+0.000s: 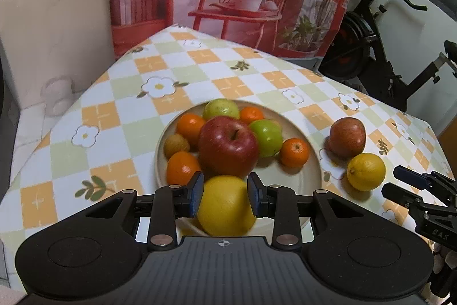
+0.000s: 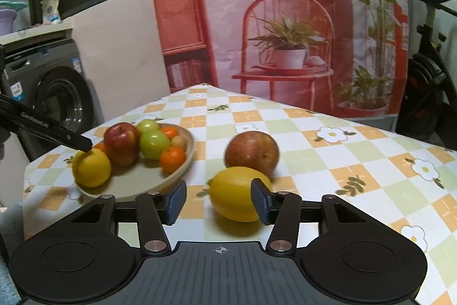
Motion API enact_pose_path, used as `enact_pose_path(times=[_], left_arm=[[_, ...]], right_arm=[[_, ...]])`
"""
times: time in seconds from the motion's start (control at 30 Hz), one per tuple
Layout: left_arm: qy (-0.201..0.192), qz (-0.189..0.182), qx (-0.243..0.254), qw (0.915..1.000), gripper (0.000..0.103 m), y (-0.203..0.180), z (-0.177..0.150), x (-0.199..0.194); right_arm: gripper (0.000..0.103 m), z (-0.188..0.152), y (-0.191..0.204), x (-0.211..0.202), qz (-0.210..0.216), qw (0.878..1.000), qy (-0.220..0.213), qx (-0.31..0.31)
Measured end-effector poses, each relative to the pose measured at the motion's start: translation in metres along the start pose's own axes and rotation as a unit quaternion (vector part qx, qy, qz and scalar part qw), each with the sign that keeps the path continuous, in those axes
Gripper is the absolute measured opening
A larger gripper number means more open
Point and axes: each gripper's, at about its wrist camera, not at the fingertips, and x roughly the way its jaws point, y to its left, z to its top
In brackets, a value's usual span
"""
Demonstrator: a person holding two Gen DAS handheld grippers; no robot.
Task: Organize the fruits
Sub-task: 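Set the lemon on the plate rim and open both tools, then move both open tools back to the remaining yellow lemon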
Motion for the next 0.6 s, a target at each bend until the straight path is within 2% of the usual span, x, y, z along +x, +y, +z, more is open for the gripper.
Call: enact_pose_path(times=[0.13, 0.33, 0.6], left_arm=[[-0.009, -0.003, 0.017, 0.9998, 0.035, -0.013, 0.004, -0.002], [-0.011, -0.013, 0.024, 0.9996, 0.035, -0.03, 0.012, 0.004], [-0.01, -0.062, 0.039, 0.9973, 0.035, -0.072, 0.026, 0.024]], right_arm=[[0.059, -0.005, -0.007, 0.003, -0.009, 1.0, 0.0, 0.003], [0.062, -0.009, -0.013, 0.014, -0.01, 1.0, 0.011, -0.006], [0.063, -0.012, -0.011, 0.034, 0.001, 0.999, 0.03, -0.023]])
